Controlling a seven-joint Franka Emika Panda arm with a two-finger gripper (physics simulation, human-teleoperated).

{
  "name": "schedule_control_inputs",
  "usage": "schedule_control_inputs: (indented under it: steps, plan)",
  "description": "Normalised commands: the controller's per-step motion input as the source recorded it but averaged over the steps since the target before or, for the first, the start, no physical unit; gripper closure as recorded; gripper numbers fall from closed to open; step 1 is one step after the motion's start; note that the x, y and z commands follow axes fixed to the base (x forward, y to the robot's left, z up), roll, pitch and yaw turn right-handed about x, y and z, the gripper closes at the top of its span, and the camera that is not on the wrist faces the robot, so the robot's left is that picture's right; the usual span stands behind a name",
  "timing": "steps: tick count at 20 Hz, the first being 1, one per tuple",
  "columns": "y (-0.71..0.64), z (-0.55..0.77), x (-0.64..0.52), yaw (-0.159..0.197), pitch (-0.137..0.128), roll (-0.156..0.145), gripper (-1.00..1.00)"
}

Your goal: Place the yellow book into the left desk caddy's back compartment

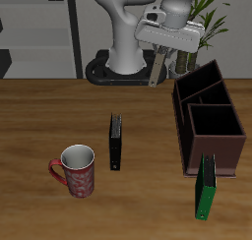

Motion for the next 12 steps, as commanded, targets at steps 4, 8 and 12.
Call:
schedule_control_inputs:
  steps: [4, 8, 12]
  plan:
    - [0.46, 0.02, 0.03, 0.041, -0.003, 0.053, 1.00]
    - [0.29, 0.14, 0.04, 0.022, -0.030, 0.030, 1.00]
    - [0.15, 0.16, 0.17, 0.013, -0.008, 0.042, 1.00]
